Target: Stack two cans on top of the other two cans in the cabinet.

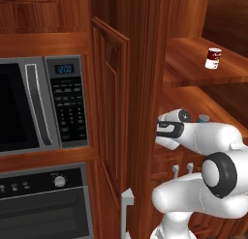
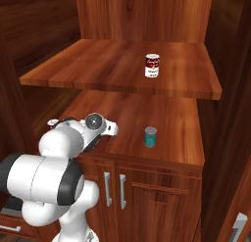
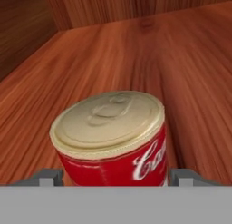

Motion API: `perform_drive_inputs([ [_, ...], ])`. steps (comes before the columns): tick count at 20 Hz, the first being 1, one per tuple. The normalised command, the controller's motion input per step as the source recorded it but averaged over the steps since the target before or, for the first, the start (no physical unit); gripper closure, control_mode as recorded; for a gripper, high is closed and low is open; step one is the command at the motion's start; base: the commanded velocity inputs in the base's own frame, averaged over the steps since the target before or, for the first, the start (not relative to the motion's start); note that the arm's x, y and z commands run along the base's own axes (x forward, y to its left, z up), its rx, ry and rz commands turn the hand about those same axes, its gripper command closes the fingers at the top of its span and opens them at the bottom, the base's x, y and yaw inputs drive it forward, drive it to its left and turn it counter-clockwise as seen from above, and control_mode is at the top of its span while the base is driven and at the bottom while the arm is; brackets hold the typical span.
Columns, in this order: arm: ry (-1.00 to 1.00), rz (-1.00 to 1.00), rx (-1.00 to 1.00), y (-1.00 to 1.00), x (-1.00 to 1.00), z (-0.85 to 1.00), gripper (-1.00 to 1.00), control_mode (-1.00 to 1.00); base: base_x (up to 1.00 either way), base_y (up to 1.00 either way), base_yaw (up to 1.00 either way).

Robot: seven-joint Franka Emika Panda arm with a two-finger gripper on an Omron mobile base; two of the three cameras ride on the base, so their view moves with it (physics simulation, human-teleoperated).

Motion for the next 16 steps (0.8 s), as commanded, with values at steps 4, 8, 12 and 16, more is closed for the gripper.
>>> perform_drive_inputs([
  [4, -0.08, 0.00, 0.00, -0.02, -0.14, -0.02, 1.00, -1.00, 0.00, 0.00, 0.00],
  [8, -0.05, 0.00, 0.00, -0.06, -0.16, -0.01, 1.00, -1.00, 0.00, 0.00, 0.00],
  [12, 0.00, 0.00, 0.00, -0.08, -0.07, -0.01, 1.00, -1.00, 0.00, 0.00, 0.00],
  [16, 0.00, -0.01, 0.00, -0.11, -0.14, 0.15, 1.00, -1.00, 0.00, 0.00, 0.00],
])
